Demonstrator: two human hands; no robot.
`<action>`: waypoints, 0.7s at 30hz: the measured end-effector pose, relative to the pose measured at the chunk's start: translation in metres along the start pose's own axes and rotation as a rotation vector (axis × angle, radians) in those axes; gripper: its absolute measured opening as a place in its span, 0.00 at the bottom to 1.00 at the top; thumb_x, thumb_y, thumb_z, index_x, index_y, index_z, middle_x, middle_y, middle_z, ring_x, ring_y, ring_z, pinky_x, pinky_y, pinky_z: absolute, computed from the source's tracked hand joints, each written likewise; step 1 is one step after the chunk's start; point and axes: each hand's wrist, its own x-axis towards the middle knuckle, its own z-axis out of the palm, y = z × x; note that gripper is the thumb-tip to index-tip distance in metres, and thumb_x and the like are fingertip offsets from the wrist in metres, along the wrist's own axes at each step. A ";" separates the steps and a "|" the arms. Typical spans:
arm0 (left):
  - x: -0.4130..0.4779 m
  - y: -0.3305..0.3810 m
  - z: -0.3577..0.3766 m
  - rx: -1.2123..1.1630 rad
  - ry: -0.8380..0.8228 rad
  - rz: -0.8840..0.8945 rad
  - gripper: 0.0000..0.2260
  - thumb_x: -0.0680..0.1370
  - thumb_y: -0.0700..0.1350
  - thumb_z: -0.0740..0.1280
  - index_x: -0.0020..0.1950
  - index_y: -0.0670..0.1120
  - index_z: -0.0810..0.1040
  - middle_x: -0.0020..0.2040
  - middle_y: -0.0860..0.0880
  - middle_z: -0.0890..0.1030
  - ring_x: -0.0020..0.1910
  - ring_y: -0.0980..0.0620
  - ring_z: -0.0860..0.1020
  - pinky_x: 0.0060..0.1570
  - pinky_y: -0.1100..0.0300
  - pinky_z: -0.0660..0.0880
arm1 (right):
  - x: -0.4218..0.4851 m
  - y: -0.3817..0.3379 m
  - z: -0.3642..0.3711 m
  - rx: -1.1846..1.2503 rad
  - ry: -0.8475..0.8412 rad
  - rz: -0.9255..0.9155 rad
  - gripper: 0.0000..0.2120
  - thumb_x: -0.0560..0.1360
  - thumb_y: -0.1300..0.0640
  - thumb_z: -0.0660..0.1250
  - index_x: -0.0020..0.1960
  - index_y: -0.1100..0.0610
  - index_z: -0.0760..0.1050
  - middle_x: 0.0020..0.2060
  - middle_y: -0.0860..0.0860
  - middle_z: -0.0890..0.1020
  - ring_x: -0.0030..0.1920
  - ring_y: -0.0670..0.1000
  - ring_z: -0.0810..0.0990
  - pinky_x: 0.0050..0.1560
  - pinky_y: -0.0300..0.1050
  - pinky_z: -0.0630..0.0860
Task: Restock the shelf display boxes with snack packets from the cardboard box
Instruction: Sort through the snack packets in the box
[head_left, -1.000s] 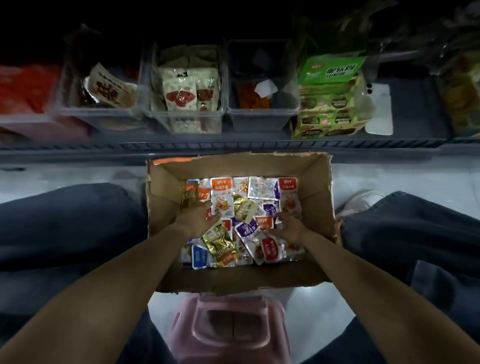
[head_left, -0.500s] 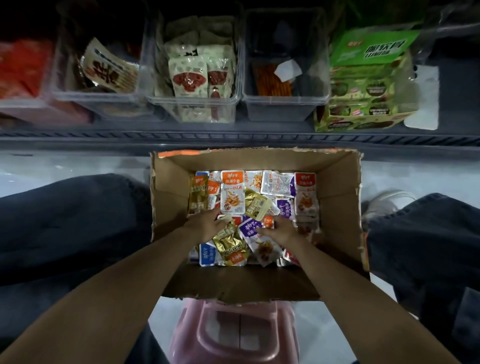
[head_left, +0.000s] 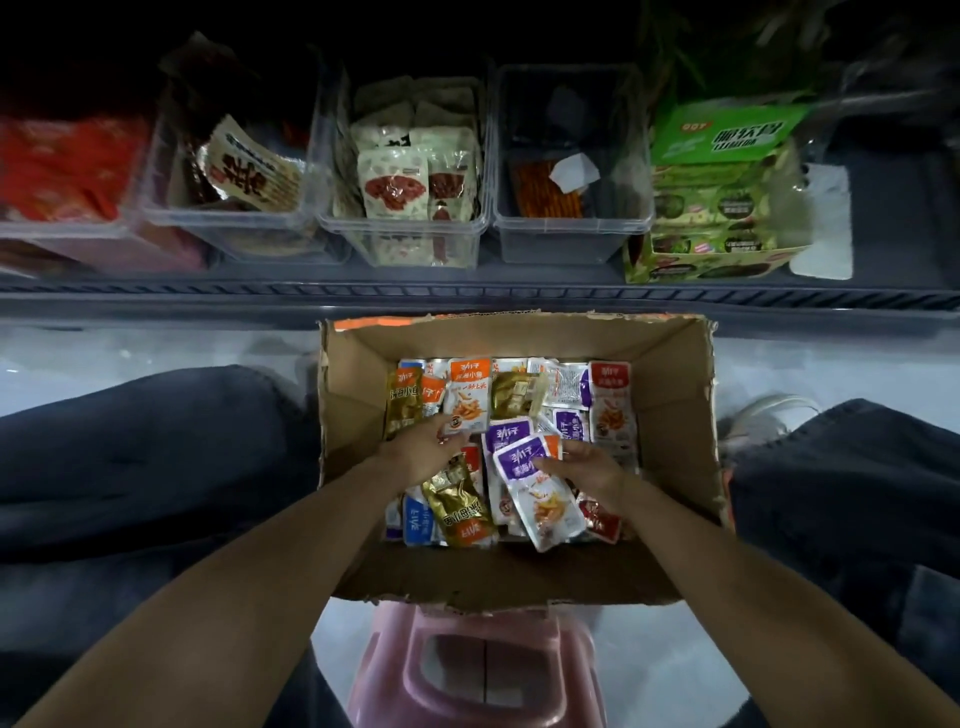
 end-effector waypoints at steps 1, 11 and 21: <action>-0.004 0.005 0.000 0.001 0.008 0.006 0.24 0.80 0.58 0.58 0.74 0.51 0.63 0.70 0.48 0.69 0.66 0.47 0.71 0.61 0.56 0.70 | -0.006 -0.004 -0.006 0.005 -0.025 0.008 0.10 0.67 0.55 0.75 0.47 0.54 0.81 0.44 0.52 0.85 0.47 0.54 0.82 0.47 0.46 0.77; -0.066 0.072 0.003 -0.449 -0.118 0.136 0.41 0.68 0.73 0.60 0.74 0.52 0.63 0.72 0.47 0.68 0.70 0.45 0.68 0.68 0.47 0.66 | -0.089 -0.079 -0.007 0.112 -0.034 -0.264 0.12 0.76 0.60 0.66 0.59 0.58 0.77 0.49 0.53 0.84 0.46 0.49 0.83 0.43 0.39 0.79; -0.144 0.129 -0.026 -0.686 0.268 0.588 0.12 0.78 0.45 0.66 0.61 0.47 0.74 0.54 0.46 0.82 0.49 0.50 0.82 0.52 0.54 0.78 | -0.180 -0.141 0.032 0.299 0.091 -0.608 0.10 0.77 0.57 0.65 0.57 0.56 0.79 0.50 0.54 0.85 0.48 0.51 0.84 0.46 0.43 0.79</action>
